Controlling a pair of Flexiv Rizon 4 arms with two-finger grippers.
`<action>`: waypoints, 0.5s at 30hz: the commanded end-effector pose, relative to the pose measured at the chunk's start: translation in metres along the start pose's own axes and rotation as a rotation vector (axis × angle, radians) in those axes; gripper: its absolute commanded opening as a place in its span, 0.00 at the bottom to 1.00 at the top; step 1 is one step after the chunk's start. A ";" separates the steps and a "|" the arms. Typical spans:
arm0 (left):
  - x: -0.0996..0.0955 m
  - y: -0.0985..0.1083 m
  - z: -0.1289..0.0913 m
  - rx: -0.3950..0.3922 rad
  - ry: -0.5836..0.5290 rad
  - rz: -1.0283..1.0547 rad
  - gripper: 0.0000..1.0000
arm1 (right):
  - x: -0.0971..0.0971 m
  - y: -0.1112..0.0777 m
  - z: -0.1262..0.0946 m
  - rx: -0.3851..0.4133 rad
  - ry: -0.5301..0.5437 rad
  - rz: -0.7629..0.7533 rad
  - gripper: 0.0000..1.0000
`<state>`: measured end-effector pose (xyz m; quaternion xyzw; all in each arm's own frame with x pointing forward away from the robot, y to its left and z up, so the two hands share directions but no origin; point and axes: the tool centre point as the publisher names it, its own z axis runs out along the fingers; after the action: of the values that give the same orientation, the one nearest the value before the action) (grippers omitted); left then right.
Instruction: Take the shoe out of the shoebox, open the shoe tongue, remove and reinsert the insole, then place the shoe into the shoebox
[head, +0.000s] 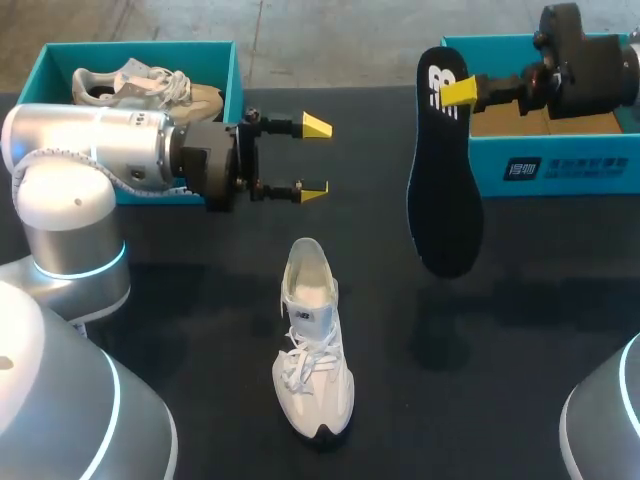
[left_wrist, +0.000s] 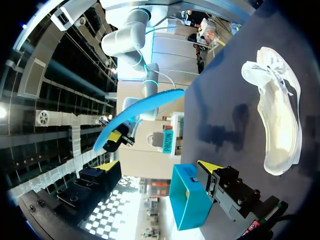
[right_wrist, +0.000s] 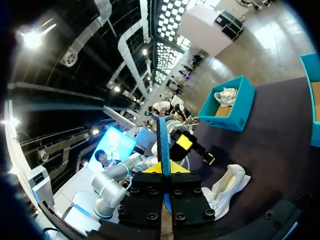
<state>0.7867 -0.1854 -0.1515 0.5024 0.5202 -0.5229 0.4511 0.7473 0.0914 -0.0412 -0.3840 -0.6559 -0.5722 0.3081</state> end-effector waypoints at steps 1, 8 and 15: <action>0.001 -0.001 0.001 -0.003 -0.002 0.002 1.00 | -0.013 0.016 0.008 0.068 0.021 0.030 0.00; 0.001 -0.001 0.001 -0.003 -0.002 0.002 1.00 | -0.039 0.039 0.018 0.081 0.034 0.124 0.00; 0.001 -0.001 0.001 -0.003 -0.002 0.002 1.00 | -0.056 0.056 0.036 0.116 0.037 0.212 0.00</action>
<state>0.7865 -0.1853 -0.1515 0.5022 0.5200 -0.5230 0.4515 0.8067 0.1080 -0.0637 -0.4359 -0.6147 -0.5407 0.3739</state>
